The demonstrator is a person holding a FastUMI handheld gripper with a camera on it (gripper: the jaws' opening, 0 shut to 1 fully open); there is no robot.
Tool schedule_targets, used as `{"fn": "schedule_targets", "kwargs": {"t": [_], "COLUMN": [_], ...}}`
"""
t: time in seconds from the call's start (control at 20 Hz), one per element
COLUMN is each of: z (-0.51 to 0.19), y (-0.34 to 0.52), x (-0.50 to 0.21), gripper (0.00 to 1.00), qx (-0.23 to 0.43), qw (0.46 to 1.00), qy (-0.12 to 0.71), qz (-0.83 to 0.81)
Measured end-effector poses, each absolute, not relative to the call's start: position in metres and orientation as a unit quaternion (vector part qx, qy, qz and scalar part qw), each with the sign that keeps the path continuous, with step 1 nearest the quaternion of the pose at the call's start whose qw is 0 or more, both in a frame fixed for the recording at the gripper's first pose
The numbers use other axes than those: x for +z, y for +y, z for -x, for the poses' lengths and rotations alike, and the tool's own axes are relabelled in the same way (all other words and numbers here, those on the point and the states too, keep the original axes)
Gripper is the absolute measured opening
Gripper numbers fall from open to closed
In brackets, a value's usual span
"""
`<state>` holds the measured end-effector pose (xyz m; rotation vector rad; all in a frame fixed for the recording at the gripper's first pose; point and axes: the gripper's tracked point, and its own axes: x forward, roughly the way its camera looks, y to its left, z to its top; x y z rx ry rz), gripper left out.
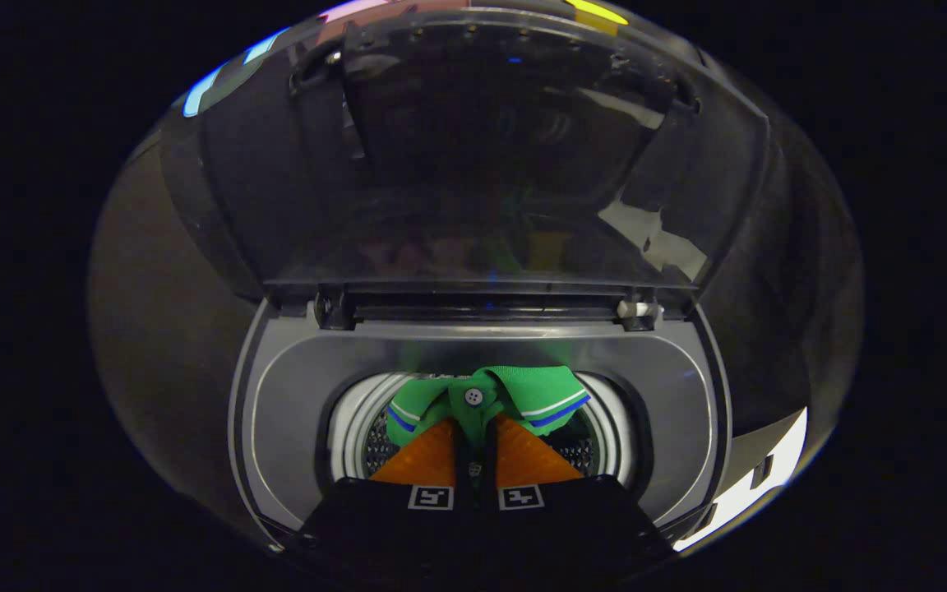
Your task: Put the clothes into the washing machine and then close the washing machine lid.
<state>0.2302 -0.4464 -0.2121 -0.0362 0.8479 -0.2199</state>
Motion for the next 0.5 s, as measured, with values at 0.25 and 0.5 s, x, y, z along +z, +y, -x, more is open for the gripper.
{"fn": "schedule_targets", "kwargs": {"t": [0.25,0.5], "z": [-0.234,-0.231], "y": [-0.446,-0.448], "x": [-0.236,-0.249], "gripper": [0.05,0.05], "qx": [-0.094,-0.088], "qw": [0.898,0.892], "qy": [0.430,0.443], "qz": [0.022,0.018]}}
